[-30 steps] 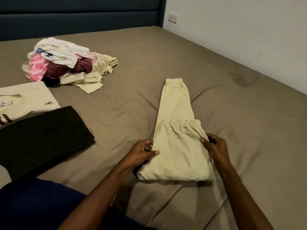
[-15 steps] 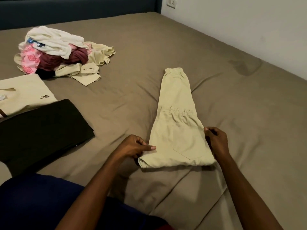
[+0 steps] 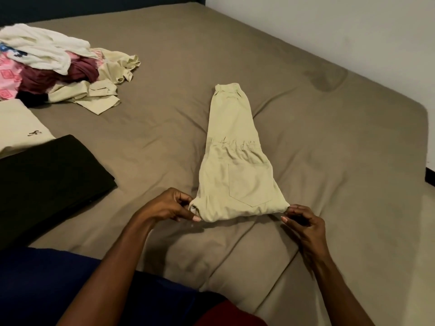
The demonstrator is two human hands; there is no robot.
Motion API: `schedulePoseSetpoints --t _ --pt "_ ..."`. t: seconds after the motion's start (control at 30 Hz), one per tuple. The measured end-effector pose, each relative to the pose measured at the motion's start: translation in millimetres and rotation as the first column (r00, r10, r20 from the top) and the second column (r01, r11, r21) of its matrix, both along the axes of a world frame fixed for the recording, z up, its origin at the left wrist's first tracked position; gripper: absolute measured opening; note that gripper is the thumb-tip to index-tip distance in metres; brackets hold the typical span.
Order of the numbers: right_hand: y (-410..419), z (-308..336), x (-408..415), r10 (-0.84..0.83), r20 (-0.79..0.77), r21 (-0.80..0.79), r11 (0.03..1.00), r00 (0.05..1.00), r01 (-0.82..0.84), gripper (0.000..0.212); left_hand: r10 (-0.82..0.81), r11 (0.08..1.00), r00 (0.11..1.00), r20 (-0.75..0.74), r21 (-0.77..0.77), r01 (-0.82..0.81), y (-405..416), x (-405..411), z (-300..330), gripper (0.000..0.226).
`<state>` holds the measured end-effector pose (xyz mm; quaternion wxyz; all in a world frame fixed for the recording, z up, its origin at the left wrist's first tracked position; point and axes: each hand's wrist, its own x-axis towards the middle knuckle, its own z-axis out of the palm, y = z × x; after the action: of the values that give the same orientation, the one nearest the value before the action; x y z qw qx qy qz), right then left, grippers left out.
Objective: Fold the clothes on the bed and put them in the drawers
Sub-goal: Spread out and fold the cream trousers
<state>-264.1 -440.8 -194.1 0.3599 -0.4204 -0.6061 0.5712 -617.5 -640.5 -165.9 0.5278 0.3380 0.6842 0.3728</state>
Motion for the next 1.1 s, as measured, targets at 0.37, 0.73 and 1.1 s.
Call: schedulePoseSetpoints --t 0.37,0.73,1.1 --pt "17.0 12.7 -8.2 0.075 0.098 0.058 0.995 0.992 -0.081 0.027 0.051 0.989 0.997 -0.064 0.145 -0.041 -9.4 -8.2 -9.6 0.03" --pt "27.4 11.1 3.3 0.276 0.175 0.051 0.956 0.945 -0.288 0.021 -0.161 0.985 0.956 -0.246 0.014 0.169 -11.6 -4.2 -11.8 0.043" --pt "22.0 3.7 3.0 0.214 0.233 0.119 0.962 0.949 -0.246 0.018 -0.153 0.98 0.936 -0.317 0.073 0.185 -13.5 -12.9 -6.6 0.033"
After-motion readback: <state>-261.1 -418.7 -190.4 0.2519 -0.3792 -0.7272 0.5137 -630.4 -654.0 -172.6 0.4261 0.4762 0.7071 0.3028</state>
